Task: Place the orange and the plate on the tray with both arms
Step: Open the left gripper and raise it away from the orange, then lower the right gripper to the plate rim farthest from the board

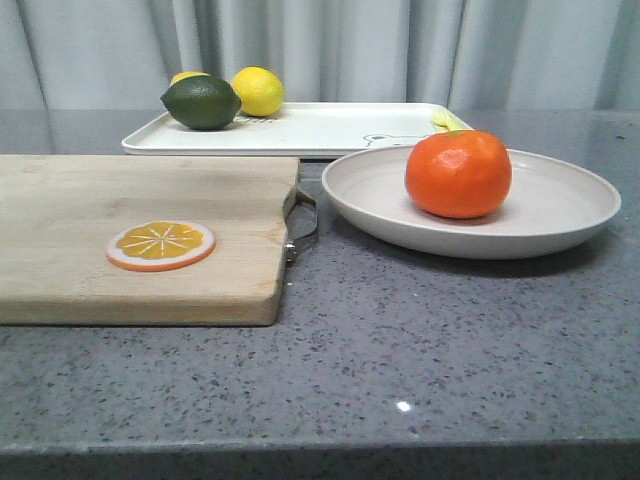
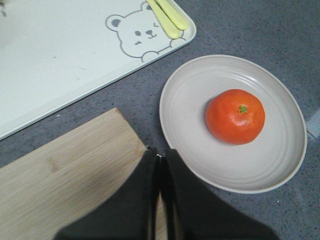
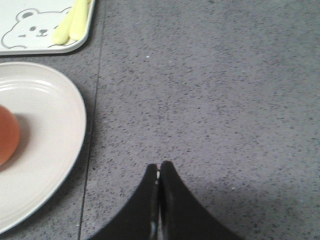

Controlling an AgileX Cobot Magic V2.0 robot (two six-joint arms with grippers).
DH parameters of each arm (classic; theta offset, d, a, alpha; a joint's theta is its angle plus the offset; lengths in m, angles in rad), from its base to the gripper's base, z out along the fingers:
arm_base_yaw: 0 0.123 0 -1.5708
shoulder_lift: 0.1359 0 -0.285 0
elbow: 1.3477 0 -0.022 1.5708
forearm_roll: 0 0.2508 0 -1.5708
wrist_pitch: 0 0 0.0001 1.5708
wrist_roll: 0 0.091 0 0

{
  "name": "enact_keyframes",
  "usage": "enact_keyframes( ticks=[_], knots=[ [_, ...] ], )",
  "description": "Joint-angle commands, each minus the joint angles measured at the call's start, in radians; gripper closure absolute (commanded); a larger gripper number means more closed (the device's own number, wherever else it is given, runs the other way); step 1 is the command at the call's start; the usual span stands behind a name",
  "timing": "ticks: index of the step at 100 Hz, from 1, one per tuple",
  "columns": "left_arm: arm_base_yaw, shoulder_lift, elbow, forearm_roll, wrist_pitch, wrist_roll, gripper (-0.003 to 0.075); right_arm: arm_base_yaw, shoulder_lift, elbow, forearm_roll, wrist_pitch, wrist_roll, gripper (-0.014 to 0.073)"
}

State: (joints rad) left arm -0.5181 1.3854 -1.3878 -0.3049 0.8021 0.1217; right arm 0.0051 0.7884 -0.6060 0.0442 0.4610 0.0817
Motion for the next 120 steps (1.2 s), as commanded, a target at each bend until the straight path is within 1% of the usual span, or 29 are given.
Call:
enact_keyframes(
  ticks=[1,22,41,48,55,63,67,68,72,91,104,120],
  knots=[
    [0.020,-0.132,0.086,-0.006,-0.121,0.002,0.0739,0.019,0.015,-0.036,0.002,-0.049,-0.008,0.0659],
    [0.059,-0.413,0.398,-0.002,-0.247,0.002,0.0738,0.041,0.045,-0.046,0.009,-0.031,-0.008,0.0659],
    [0.064,-0.661,0.650,-0.002,-0.339,0.002,0.0739,0.046,0.114,-0.145,0.009,0.069,-0.017,0.0655],
    [0.064,-0.745,0.719,-0.002,-0.372,0.002,0.0739,0.046,0.153,-0.192,0.009,0.108,-0.025,0.0615],
    [0.064,-0.818,0.772,-0.002,-0.398,0.002,0.0739,0.057,0.197,-0.236,0.014,0.142,-0.032,0.0522],
    [0.064,-0.885,0.808,-0.002,-0.417,0.002,0.0739,0.078,0.249,-0.287,0.021,0.177,-0.032,0.0363],
    [0.064,-0.910,0.820,-0.002,-0.424,0.002,0.0739,0.091,0.281,-0.309,0.027,0.191,-0.032,0.0306],
    [0.064,-0.916,0.823,-0.002,-0.426,0.002,0.0739,0.096,0.291,-0.318,0.030,0.201,-0.032,0.0280],
    [0.064,-0.930,0.829,-0.002,-0.429,0.002,0.0738,0.110,0.319,-0.341,0.035,0.218,-0.032,0.0252],
    [0.064,-0.943,0.833,-0.002,-0.434,0.002,0.0739,0.173,0.496,-0.477,0.072,0.294,-0.032,0.0246],
    [0.064,-0.943,0.833,-0.002,-0.434,0.002,0.0739,0.176,0.599,-0.551,0.112,0.331,-0.032,0.0246],
    [0.064,-0.943,0.833,-0.002,-0.434,0.002,0.0739,0.174,0.688,-0.607,0.120,0.355,-0.032,0.0246]
  ],
)
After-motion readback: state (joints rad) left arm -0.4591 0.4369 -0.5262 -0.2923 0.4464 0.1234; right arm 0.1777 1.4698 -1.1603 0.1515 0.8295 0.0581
